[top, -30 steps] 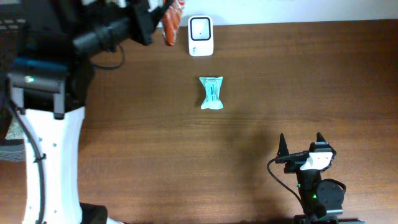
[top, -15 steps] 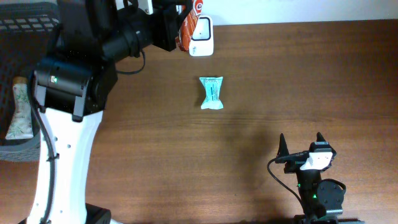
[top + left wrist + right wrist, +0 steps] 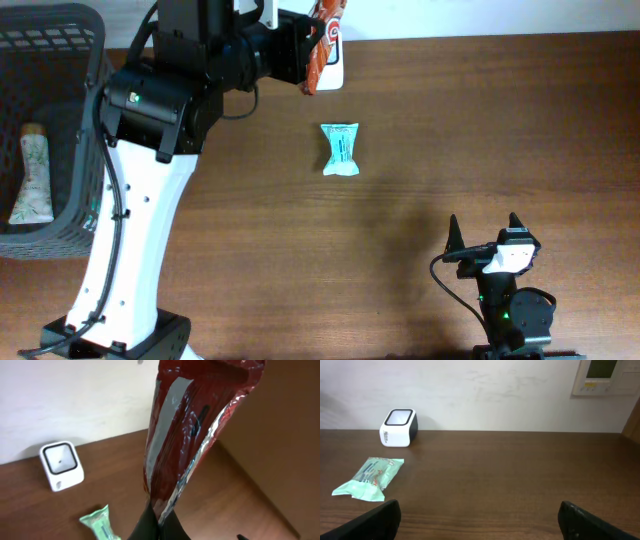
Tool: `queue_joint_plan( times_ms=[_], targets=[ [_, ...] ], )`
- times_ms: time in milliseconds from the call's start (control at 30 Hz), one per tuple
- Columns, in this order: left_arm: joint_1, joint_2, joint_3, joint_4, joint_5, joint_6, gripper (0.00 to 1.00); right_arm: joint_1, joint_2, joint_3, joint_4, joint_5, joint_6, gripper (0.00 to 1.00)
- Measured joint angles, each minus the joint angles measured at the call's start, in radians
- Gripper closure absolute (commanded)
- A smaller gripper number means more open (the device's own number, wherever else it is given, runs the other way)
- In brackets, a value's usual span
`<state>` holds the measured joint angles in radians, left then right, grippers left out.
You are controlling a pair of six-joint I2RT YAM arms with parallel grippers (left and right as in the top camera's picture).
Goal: Scan the item barcode
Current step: 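Hold the red bar in front of the white scanner with left gripper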
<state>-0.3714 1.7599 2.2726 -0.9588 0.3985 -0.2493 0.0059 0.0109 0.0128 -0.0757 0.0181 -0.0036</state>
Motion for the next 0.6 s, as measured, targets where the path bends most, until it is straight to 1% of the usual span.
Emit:
queue_joint_plan(
  times_ms=[233, 333, 500, 600],
  targets=[
    [-0.003, 0.0, 0.0, -0.038, -0.033, 0.0, 1.0, 0.0, 0.0, 0.0, 0.0, 0.0, 0.0, 0.02],
    [-0.034, 0.0, 0.0, -0.068, -0.045, 0.003, 1.0, 0.0, 0.0, 0.0, 0.0, 0.0, 0.0, 0.02],
    [-0.09, 0.0, 0.0, -0.166, -0.158, 0.003, 1.0, 0.0, 0.0, 0.0, 0.0, 0.0, 0.0, 0.01],
    [-0.094, 0.0, 0.0, -0.219, -0.201, 0.003, 1.0, 0.0, 0.0, 0.0, 0.0, 0.0, 0.0, 0.02]
  ],
)
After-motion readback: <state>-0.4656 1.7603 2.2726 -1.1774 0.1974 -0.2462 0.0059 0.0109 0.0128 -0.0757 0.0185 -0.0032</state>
